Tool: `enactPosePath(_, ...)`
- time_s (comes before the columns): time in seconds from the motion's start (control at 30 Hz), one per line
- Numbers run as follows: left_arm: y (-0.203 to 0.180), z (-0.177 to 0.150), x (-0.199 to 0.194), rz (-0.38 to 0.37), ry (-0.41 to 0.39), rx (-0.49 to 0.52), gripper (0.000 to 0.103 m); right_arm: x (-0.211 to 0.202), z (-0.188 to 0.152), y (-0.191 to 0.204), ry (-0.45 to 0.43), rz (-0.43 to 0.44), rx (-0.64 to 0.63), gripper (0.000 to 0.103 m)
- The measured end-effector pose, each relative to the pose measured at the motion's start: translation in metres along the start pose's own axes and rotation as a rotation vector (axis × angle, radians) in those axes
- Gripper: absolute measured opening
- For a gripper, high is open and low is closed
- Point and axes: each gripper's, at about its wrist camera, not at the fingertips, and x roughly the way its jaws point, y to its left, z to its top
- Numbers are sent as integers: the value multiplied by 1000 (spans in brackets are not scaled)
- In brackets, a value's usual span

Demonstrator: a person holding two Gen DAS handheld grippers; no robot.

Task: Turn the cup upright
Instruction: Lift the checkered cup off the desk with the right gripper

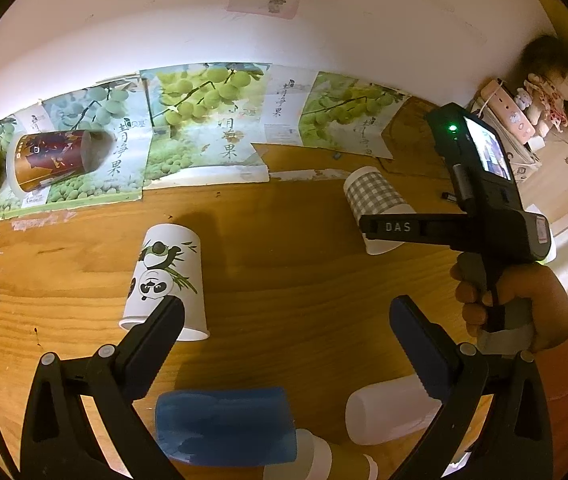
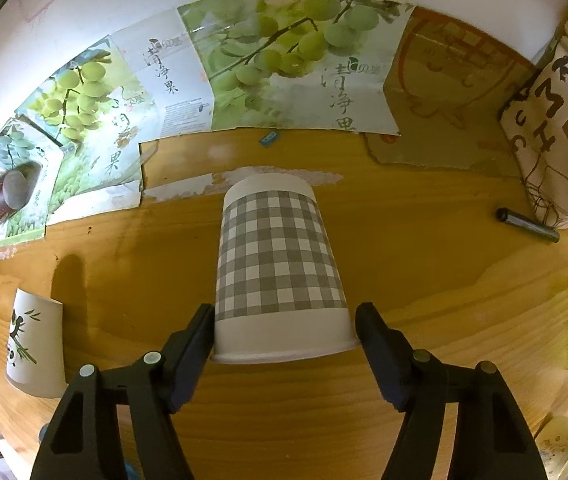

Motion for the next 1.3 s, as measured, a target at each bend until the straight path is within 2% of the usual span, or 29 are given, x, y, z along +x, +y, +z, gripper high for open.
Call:
enactPosePath(0.43, -6, -7, -15, 6, -8, 2, 102, -48, -25, -10, -50, 26, -77, 68)
enactPosePath(0.63, -10, -15, -30, 22, -14, 0, 102, -67, -54, -8, -46, 70, -145, 68)
enactPosePath(0.83, -17, -33, -54, 82, -45, 51, 102, -95, -89, -5, -88, 102, -227, 68)
enactPosePath(0.97, -17, -46, -69, 83, -37, 47, 102, -114, -117, -3, -145, 116, -335, 68)
enactPosePath(1.17, -21, -76, -102, 147, -76, 51, 102, -142, -163, -1, -226, 117, -534, 68)
enactPosePath(1.3, -25, -100, -123, 133, -92, 21, 102, -160, -193, 1, -289, 144, -635, 68)
